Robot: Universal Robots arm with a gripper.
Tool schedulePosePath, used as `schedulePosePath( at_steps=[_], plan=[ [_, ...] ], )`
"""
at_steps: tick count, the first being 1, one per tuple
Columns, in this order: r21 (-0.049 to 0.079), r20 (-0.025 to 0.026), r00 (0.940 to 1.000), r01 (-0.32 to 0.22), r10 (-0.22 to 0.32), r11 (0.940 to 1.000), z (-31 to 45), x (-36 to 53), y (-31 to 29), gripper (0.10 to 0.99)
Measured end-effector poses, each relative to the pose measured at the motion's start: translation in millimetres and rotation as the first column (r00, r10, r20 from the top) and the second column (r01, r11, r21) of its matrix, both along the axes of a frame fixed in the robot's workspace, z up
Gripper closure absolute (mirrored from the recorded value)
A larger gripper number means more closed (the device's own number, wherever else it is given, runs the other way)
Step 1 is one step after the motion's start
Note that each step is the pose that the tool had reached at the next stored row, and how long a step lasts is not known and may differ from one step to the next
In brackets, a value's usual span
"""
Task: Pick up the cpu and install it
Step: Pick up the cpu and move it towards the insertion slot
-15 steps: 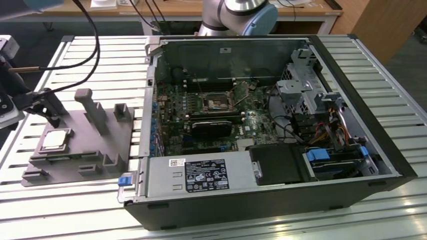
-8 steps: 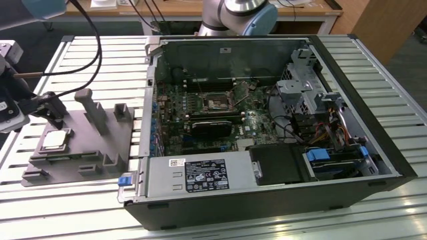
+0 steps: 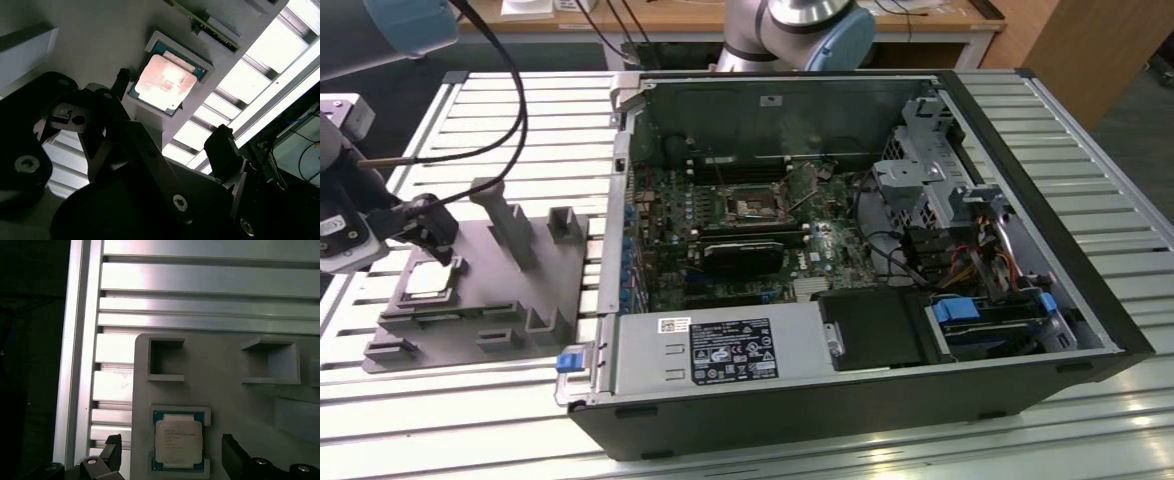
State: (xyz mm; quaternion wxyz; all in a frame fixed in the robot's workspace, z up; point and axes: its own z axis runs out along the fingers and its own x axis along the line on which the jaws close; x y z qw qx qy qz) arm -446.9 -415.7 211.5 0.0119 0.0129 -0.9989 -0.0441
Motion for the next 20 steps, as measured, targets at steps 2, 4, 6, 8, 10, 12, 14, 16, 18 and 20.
schedulePosePath(
  at_steps=[2, 4, 6, 8, 10, 12, 14, 16, 18, 20],
  plan=[
    [-0.001, 0.0032, 1.0, 0.0, 0.0, 1.0, -2.8, 0.0, 0.0, 0.208],
    [-0.008, 0.007, 1.0, 0.0, 0.0, 1.0, -4.7, -0.1, 0.1, 0.208],
    [-0.015, 0.0128, 0.9999, 0.0, 0.0, 0.9999, -6.6, 0.0, 0.1, 0.208],
    [-0.022, 0.0171, 0.9999, 0.0, 0.0, 0.9998, -8.4, 0.0, 0.1, 0.208],
    [-0.023, 0.0188, 0.9998, 0.0, 0.0, 0.9997, -10.9, 0.0, 0.0, 0.208],
    [-0.023, 0.0188, 0.9998, -0.002, 0.002, 0.9997, -13.8, 0.2, 0.1, 0.208],
    [-0.023, 0.0188, 0.9998, -0.005, 0.005, 0.9997, -18.3, 0.4, 0.1, 0.208],
    [-0.023, 0.019, 0.9998, -0.006, 0.007, 0.9997, -21.2, 0.4, 0.1, 0.224],
    [-0.023, 0.0191, 0.9998, -0.008, 0.009, 0.9997, -22.8, 0.4, 0.1, 0.29],
    [-0.023, 0.0193, 0.9997, -0.013, 0.013, 0.9997, -23.6, 0.4, 0.1, 0.29]
  ],
)
